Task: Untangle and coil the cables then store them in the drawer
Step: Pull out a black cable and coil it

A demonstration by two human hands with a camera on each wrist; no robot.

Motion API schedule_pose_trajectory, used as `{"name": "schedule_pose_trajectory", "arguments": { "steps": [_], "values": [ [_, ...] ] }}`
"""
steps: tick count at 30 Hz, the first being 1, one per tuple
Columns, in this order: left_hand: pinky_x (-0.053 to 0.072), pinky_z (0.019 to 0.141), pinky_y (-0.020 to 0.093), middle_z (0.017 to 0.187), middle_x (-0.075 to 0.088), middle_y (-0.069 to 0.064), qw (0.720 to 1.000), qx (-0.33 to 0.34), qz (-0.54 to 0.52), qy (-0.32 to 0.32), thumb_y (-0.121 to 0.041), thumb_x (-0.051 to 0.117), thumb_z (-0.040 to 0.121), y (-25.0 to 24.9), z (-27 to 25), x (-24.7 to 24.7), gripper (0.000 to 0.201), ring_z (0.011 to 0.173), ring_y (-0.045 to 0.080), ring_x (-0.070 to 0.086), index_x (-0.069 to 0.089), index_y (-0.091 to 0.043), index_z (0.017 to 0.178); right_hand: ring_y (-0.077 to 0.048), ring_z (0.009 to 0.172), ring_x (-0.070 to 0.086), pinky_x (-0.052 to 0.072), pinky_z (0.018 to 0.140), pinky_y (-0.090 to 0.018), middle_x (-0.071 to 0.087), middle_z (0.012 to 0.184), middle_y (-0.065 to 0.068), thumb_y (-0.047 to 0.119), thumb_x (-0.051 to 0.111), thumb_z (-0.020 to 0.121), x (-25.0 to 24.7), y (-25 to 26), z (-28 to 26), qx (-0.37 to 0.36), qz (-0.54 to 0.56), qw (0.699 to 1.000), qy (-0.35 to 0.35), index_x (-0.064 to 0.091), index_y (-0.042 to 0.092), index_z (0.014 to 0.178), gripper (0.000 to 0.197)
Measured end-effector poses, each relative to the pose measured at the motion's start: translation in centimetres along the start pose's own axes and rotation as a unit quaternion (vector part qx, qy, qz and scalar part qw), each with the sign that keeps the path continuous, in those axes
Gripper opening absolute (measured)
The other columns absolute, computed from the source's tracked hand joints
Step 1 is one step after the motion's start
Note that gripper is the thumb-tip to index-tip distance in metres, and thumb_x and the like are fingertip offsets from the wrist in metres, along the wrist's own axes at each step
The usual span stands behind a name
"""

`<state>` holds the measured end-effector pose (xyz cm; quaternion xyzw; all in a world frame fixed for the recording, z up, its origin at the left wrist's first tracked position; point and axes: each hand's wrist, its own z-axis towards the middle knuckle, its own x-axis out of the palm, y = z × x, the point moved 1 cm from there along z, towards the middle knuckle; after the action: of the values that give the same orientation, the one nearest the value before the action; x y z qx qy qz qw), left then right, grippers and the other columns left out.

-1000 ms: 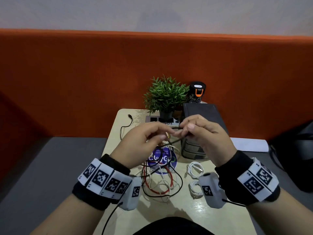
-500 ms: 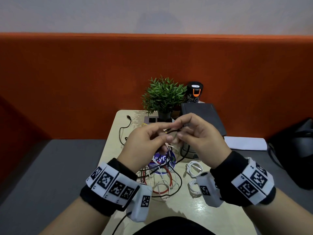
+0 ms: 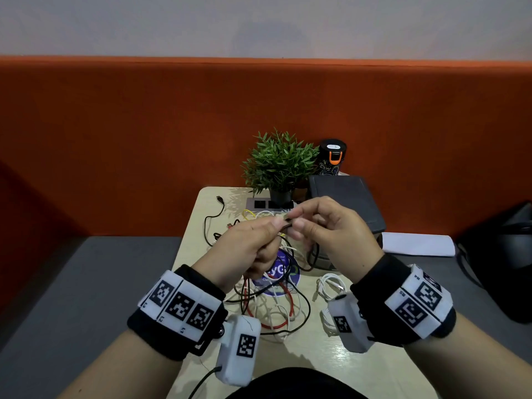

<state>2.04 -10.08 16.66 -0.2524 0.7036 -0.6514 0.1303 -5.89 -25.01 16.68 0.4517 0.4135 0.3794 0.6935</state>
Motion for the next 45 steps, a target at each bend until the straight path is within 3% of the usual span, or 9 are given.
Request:
{"name": "schedule_pose_trajectory", "arguments": {
  "steps": [7, 10, 16, 22, 27, 31, 35, 40, 45],
  "values": [
    [0.051, 0.055, 0.025, 0.074, 0.067, 0.011, 0.993, 0.073, -0.091, 0.000, -0.014, 0.044, 0.092, 0.1, 0.1, -0.1, 0.022, 0.060, 0.017, 0.061, 0.059, 0.001, 0.096, -0.029, 0.076, 0.062, 0.053, 0.066, -0.021, 0.065, 0.104, -0.015, 0.014, 0.053, 0.094, 1.2, -1.1, -0.3, 0.030, 0.065, 0.997, -0.017, 0.072, 0.026, 0.102, 0.024],
    [0.058, 0.067, 0.029, 0.092, 0.070, 0.020, 0.980, 0.093, -0.174, -0.014, -0.013, 0.044, 0.091, -0.3, 0.1, -0.1, 0.022, 0.077, 0.023, 0.069, 0.057, 0.002, 0.100, -0.020, 0.061, 0.059, 0.051, 0.054, -0.020, 0.068, 0.080, -0.004, 0.009, 0.043, 0.098, 2.1, -1.9, -0.7, 0.106, 0.170, 0.980, 0.002, 0.068, 0.024, 0.103, 0.029],
    [0.056, 0.079, 0.031, 0.099, 0.072, 0.016, 0.974, 0.141, -0.172, -0.031, -0.004, 0.031, 0.097, -0.7, 0.2, -0.4, 0.025, 0.095, 0.027, 0.069, 0.053, 0.002, 0.107, -0.024, 0.046, 0.050, 0.042, 0.051, -0.030, 0.060, 0.058, -0.007, 0.015, 0.039, 0.102, 3.6, -2.4, -1.8, 0.145, 0.063, 0.982, 0.099, 0.061, 0.035, 0.090, 0.032],
    [0.053, 0.091, 0.031, 0.111, 0.069, 0.015, 0.983, 0.130, -0.109, -0.068, 0.005, 0.035, 0.095, 0.0, 0.3, -0.5, 0.026, 0.107, 0.026, 0.065, 0.058, 0.003, 0.107, -0.013, 0.055, 0.051, 0.043, 0.059, -0.031, 0.062, 0.071, -0.011, 0.022, 0.040, 0.101, 3.8, -1.1, -2.1, 0.106, -0.206, 0.954, 0.193, 0.044, 0.023, 0.079, 0.022],
    [0.051, 0.093, 0.027, 0.112, 0.070, 0.007, 0.985, 0.135, -0.016, -0.104, 0.012, 0.049, 0.088, 0.1, 0.5, -0.5, 0.025, 0.110, 0.017, 0.064, 0.067, 0.001, 0.103, -0.025, 0.099, 0.054, 0.047, 0.086, -0.040, 0.053, 0.115, -0.006, 0.017, 0.041, 0.099, 4.1, -1.1, -1.9, 0.047, -0.340, 0.917, 0.205, 0.044, 0.017, 0.128, 0.029],
    [0.047, 0.093, 0.018, 0.112, 0.068, -0.006, 0.974, 0.148, 0.099, -0.142, 0.011, 0.054, 0.087, 0.1, 0.8, -0.9, 0.030, 0.109, 0.002, 0.061, 0.071, -0.012, 0.097, -0.018, 0.100, 0.050, 0.041, 0.073, -0.012, 0.045, 0.115, 0.001, 0.014, 0.047, 0.097, 4.3, -0.8, -2.0, 0.009, -0.320, 0.936, 0.149, 0.053, 0.015, 0.127, 0.031],
    [0.046, 0.088, 0.013, 0.110, 0.064, -0.014, 0.932, 0.186, 0.267, -0.162, 0.004, 0.056, 0.089, 0.2, 0.9, -1.6, 0.040, 0.102, -0.005, 0.059, 0.069, -0.033, 0.094, -0.012, 0.073, 0.059, 0.043, 0.065, -0.021, 0.058, 0.083, 0.003, 0.020, 0.051, 0.096, 3.7, -0.6, -2.1, 0.052, -0.201, 0.971, 0.115, 0.060, 0.021, 0.107, 0.014],
    [0.038, 0.083, 0.007, 0.106, 0.059, -0.010, 0.893, 0.205, 0.377, -0.135, 0.004, 0.051, 0.091, 0.3, 1.1, -1.3, 0.030, 0.099, -0.004, 0.052, 0.068, -0.019, 0.101, -0.026, 0.064, 0.062, 0.051, 0.068, -0.046, 0.063, 0.073, -0.013, 0.034, 0.054, 0.083, 4.1, -1.5, -2.7, 0.106, -0.072, 0.974, 0.186, 0.047, 0.048, 0.104, 0.027],
    [0.040, 0.077, 0.022, 0.093, 0.060, -0.008, 0.893, 0.146, 0.417, -0.082, -0.009, 0.049, 0.093, 1.4, 1.1, -2.1, 0.020, 0.091, 0.006, 0.053, 0.067, -0.015, 0.099, -0.005, 0.074, 0.058, 0.050, 0.074, -0.033, 0.063, 0.077, 0.009, 0.012, 0.064, 0.087, 2.2, -0.8, -1.6, 0.039, -0.132, 0.986, 0.097, 0.069, 0.021, 0.094, 0.013]
  ]
}}
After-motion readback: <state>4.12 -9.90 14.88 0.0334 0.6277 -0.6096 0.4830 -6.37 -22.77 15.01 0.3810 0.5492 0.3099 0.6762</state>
